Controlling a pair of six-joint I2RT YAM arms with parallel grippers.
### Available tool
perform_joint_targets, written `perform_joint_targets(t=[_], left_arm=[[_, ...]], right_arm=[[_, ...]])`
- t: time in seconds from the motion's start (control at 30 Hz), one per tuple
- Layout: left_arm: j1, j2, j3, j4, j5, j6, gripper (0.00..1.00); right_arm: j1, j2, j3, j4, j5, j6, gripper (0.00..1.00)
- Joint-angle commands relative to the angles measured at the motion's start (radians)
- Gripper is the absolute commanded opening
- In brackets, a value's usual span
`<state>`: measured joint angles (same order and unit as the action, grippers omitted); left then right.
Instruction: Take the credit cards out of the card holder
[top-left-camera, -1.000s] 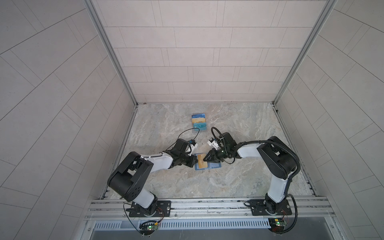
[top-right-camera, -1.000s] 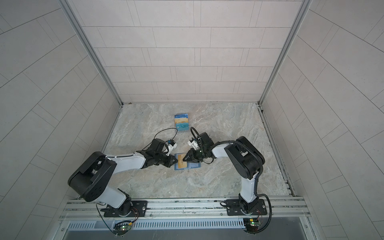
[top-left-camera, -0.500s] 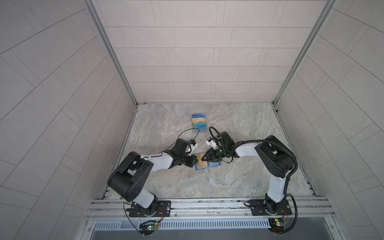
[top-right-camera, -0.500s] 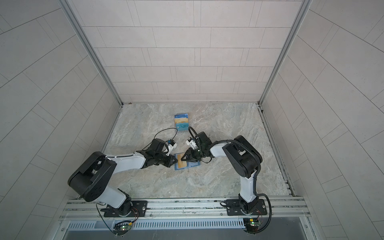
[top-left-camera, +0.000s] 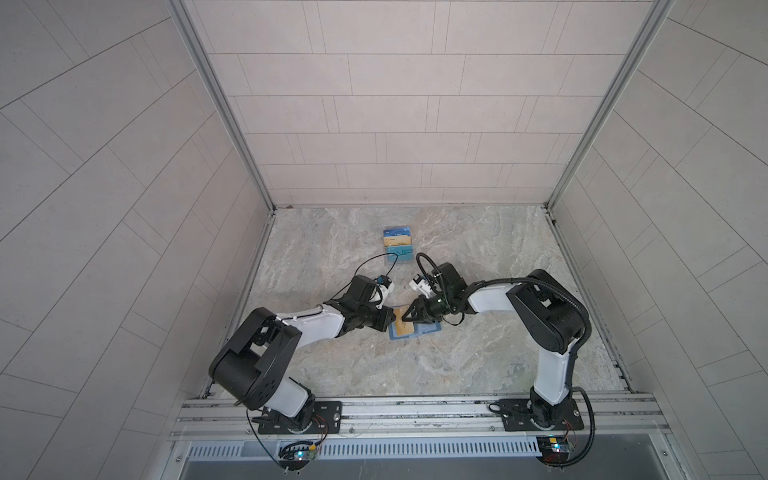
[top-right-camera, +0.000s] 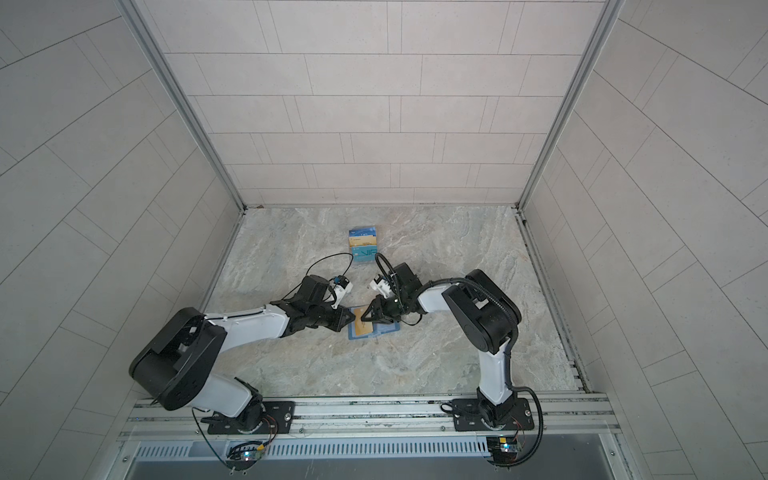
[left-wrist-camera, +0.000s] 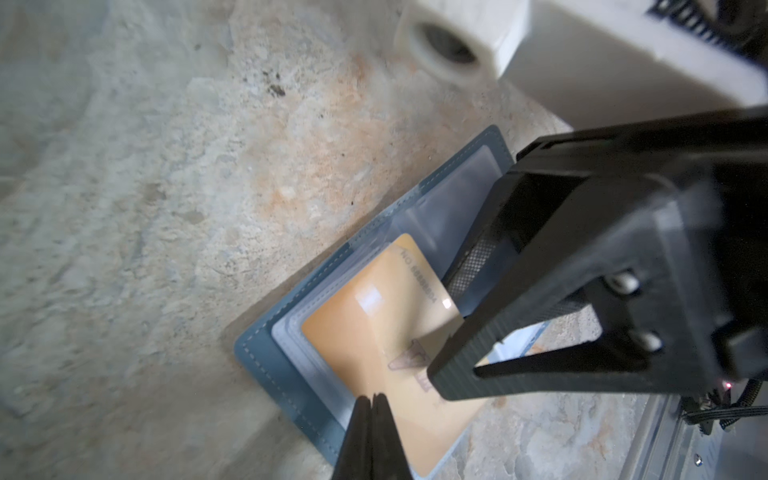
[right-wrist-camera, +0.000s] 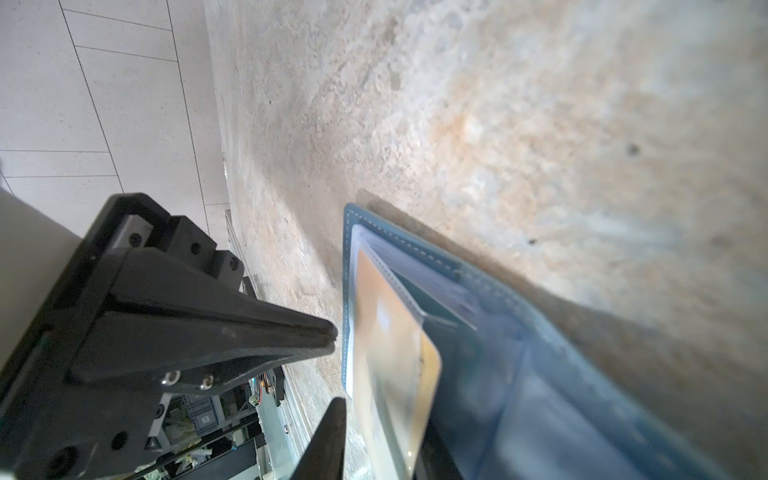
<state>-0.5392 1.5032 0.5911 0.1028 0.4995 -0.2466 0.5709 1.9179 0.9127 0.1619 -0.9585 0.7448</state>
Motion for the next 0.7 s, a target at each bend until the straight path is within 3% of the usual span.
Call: perform_joint_targets(t=[0.0, 0.47, 0.67], left_arm=[[-0.004, -0.023, 0.026, 0.023, -0.02, 0.002, 0.0], [-0.019, 0.049, -0.014, 0.034, -0.044, 0.004, 0.0], [-0.018, 0.045, -0.061, 0.034, -0.081, -0.027, 0.0]], right_arm=[[0.01, 0.029, -0.002, -0.026, 0.043, -0.015, 0.27], [0.007, 0.027, -0.005, -0.009, 0.041, -0.004, 0.26], [-0.012, -0.005, -0.034, 0.079, 0.023, 0.056, 0.26]])
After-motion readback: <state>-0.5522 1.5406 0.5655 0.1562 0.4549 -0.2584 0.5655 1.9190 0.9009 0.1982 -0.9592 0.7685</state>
